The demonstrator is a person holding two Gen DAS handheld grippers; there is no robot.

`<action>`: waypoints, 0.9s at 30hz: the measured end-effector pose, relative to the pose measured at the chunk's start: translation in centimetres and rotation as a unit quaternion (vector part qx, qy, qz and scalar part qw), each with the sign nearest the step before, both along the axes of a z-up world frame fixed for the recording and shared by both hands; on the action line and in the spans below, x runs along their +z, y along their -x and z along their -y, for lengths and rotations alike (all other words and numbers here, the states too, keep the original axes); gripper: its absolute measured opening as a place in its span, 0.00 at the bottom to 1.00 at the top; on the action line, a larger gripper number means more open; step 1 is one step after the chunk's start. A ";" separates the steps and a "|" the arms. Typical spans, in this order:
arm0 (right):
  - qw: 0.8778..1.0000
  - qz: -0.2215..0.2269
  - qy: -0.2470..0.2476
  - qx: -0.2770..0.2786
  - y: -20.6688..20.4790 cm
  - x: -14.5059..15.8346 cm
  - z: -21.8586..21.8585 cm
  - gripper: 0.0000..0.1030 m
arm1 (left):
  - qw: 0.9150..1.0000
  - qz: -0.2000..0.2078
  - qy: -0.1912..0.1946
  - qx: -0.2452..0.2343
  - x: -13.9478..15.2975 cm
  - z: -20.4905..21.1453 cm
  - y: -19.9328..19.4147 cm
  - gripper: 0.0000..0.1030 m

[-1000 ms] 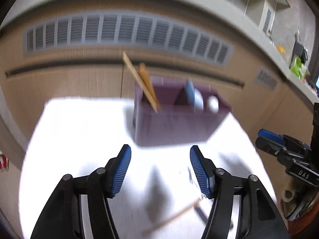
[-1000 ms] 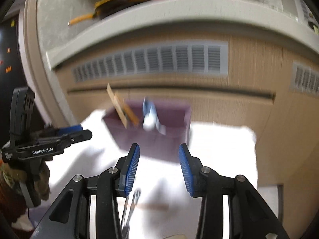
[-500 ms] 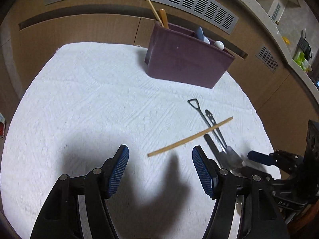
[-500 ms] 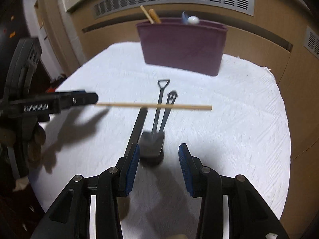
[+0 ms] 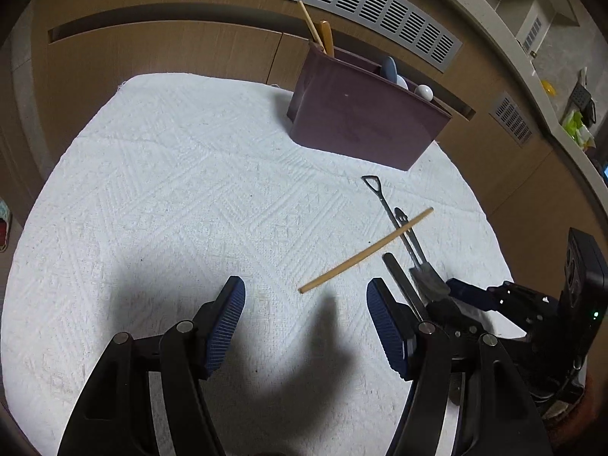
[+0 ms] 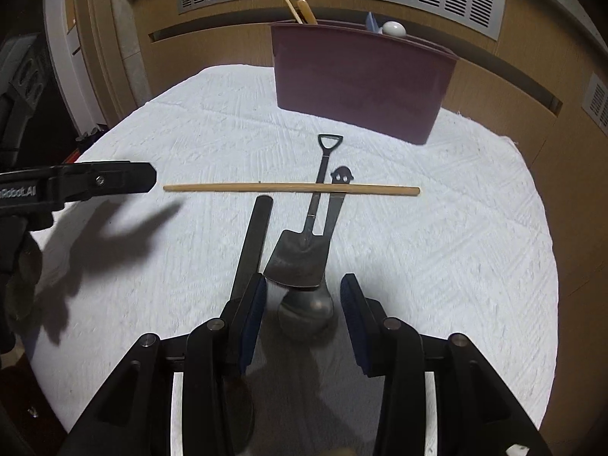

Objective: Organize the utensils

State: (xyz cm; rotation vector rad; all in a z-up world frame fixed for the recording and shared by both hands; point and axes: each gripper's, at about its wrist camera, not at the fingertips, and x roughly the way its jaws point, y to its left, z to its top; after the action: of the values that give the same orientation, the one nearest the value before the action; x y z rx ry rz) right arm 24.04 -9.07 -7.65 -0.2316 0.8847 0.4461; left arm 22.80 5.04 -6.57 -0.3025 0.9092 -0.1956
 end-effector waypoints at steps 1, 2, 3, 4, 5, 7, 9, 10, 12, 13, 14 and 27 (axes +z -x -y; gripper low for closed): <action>1.000 0.000 -0.002 0.001 -0.1 0.1 0.0 0.26 | 1.000 -0.001 0.000 -0.003 0.0 0.1 -0.1 0.65; 1.000 0.002 -0.004 0.002 -0.2 0.3 0.1 0.25 | 1.000 -0.002 0.000 -0.007 0.0 0.2 -0.2 0.65; 1.000 0.004 -0.003 0.005 -0.2 0.4 0.1 0.25 | 1.000 -0.003 0.001 -0.012 -0.1 0.4 -0.3 0.65; 1.000 0.004 -0.002 0.010 -0.2 0.4 0.0 0.26 | 1.000 -0.005 0.003 -0.016 -0.2 0.7 -0.5 0.65; 1.000 -0.003 -0.001 0.019 -0.2 0.3 -0.2 0.26 | 1.000 -0.009 0.005 -0.021 -0.4 1.0 -0.8 0.65; 1.000 -0.009 0.007 0.023 -0.3 0.1 -0.6 0.29 | 0.999 -0.012 0.005 -0.031 -0.6 1.8 -1.1 0.65; 1.000 -0.003 0.010 0.021 -0.6 0.0 -1.0 0.34 | 0.999 -0.011 -0.005 -0.038 -0.7 2.6 -1.2 0.65; 1.000 -0.003 0.010 0.019 -0.7 0.0 -1.1 0.35 | 0.999 -0.010 -0.008 -0.042 -0.7 3.0 -1.2 0.65; 1.000 -0.005 0.001 0.012 -1.5 -0.1 -1.2 0.36 | 0.999 -0.011 -0.012 -0.049 -0.7 3.4 -1.1 0.65; 1.000 -0.006 -0.007 0.007 -1.8 -0.2 -1.1 0.36 | 0.999 -0.009 -0.014 -0.050 -0.6 3.5 -1.0 0.65; 1.000 -0.007 -0.011 0.001 -2.1 -0.2 -0.9 0.35 | 0.999 -0.009 -0.018 -0.050 -0.6 3.6 -0.9 0.65; 0.988 0.009 -0.087 -0.130 -2.0 1.1 9.1 0.28 | 0.994 -0.004 -0.040 -0.098 -0.9 6.1 -3.9 0.65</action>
State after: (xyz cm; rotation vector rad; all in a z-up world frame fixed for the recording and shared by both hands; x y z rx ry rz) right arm 26.08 -18.14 -6.58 0.0405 0.8397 0.2743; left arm 26.70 -1.05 -7.49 -0.1401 0.9522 -0.3386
